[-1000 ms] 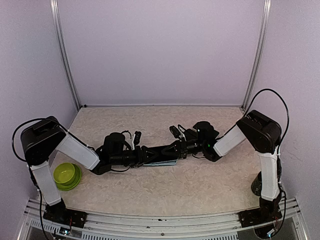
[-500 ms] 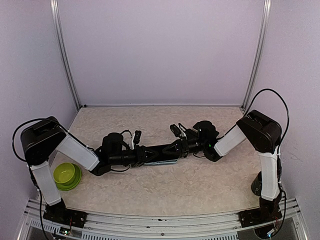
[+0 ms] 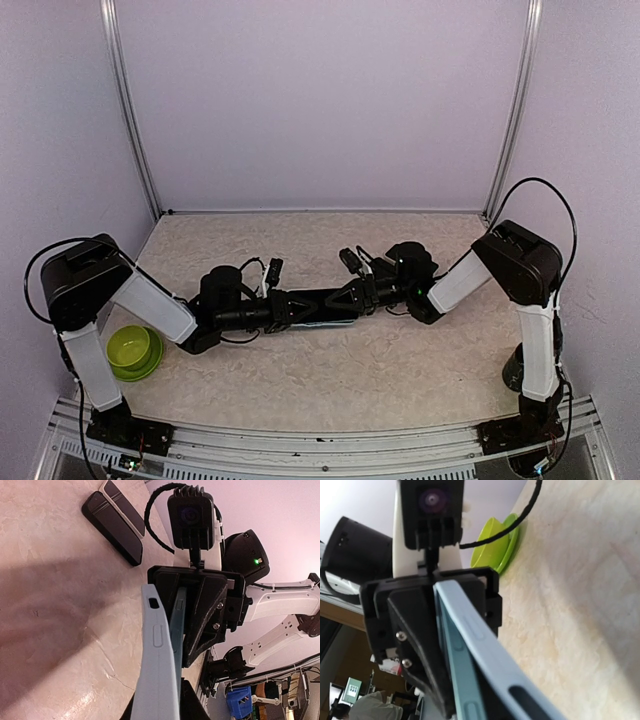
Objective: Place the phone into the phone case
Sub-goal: Install the phone on the phone case.
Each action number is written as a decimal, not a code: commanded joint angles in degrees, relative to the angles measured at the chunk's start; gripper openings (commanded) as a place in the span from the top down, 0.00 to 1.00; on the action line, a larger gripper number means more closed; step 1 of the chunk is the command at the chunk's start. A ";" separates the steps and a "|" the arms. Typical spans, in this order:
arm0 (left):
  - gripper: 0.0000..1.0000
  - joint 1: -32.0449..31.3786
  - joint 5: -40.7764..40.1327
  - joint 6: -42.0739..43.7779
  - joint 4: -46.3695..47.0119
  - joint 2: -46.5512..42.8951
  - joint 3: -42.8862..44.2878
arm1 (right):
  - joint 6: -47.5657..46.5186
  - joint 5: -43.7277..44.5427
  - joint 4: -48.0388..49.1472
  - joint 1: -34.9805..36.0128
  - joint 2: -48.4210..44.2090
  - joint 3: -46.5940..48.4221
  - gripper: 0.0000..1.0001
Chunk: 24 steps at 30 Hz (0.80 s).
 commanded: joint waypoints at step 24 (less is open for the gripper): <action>0.95 -0.98 -6.37 -1.46 4.12 -3.99 -2.82 | -3.35 -1.16 -3.08 -0.07 -3.91 -3.30 0.67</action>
